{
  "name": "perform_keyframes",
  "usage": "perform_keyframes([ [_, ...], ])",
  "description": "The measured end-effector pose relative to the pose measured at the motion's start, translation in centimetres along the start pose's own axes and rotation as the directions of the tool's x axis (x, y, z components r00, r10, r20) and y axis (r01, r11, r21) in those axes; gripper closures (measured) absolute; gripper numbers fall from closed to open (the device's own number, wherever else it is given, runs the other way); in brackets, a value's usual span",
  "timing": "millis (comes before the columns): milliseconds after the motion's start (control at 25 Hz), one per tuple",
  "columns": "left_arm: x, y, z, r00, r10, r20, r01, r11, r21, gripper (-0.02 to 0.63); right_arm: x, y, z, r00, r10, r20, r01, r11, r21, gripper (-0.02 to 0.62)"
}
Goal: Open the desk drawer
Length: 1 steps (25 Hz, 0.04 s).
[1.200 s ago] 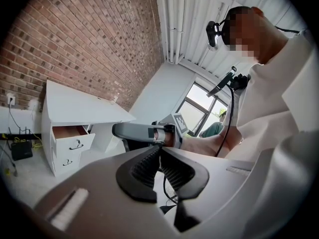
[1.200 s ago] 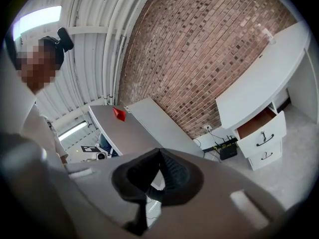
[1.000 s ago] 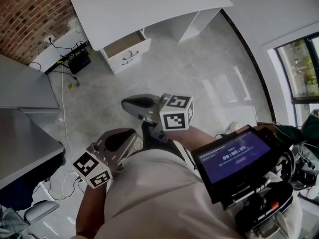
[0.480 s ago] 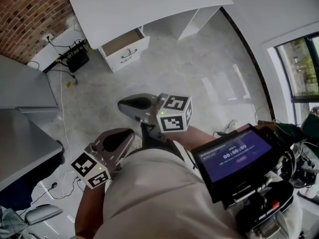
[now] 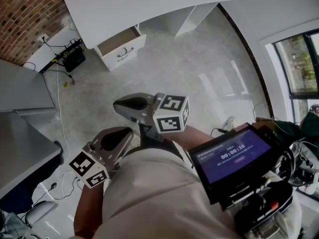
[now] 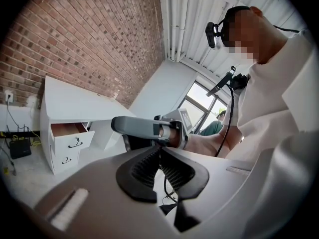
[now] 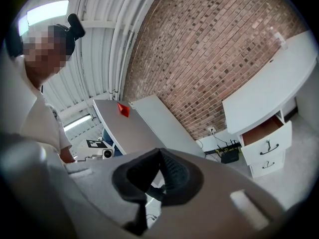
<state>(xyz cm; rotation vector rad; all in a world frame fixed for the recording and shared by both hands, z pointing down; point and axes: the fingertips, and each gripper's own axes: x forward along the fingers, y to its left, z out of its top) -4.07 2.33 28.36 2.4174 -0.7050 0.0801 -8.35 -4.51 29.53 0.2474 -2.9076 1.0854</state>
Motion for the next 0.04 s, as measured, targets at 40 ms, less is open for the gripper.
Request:
perform_keyframes([
  [40,0.00,0.06,0.03,1.000,-0.001,-0.001,0.001,1.000,0.001,0.589,0.08,0.00,0.03,1.000,0.000,0.000,0.000,1.000,-0.003,0.592],
])
